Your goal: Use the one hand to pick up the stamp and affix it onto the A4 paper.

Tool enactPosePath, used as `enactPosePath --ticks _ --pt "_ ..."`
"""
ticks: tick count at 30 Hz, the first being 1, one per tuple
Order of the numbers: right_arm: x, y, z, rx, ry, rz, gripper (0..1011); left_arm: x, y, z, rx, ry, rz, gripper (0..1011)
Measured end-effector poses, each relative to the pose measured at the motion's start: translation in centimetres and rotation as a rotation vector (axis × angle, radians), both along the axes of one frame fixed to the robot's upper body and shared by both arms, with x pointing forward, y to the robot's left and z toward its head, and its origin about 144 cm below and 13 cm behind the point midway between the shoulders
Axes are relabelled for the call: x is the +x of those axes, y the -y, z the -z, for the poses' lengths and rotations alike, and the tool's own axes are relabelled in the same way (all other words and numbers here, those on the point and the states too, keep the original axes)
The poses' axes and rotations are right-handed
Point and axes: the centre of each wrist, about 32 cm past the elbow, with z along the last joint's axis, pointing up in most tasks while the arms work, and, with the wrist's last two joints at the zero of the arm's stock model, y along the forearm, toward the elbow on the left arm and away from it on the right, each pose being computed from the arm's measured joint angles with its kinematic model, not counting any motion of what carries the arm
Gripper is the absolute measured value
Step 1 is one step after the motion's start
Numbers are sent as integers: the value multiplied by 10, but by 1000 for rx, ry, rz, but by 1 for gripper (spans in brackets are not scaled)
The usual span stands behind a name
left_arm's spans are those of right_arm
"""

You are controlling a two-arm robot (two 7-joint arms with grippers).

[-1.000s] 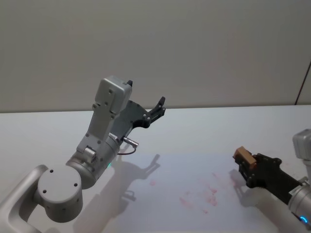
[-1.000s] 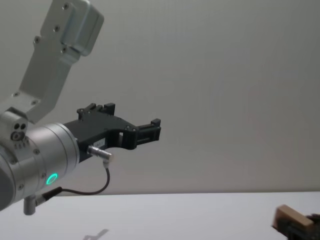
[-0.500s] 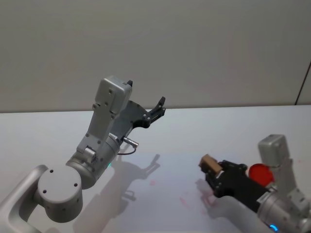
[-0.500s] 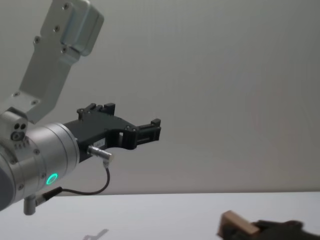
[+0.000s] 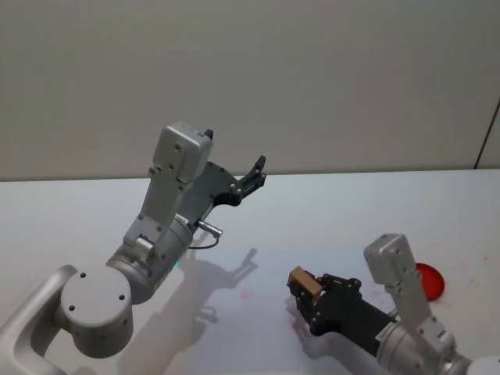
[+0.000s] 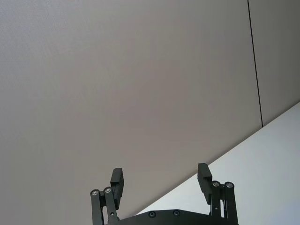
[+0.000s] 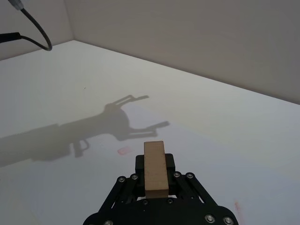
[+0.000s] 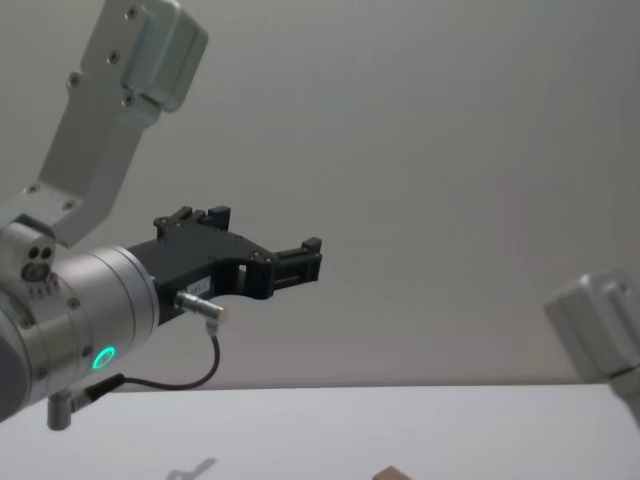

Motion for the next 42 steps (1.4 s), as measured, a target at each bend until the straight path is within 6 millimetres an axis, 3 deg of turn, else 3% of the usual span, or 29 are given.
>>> enactPosePath --ticks 17,42 --pt "-3 -18 16 -41 2 -40 220 0 0 0 0 0 0 1001" --pt "-3 -19 27 -78 -4 -52 220 0 0 0 0 0 0 1001"
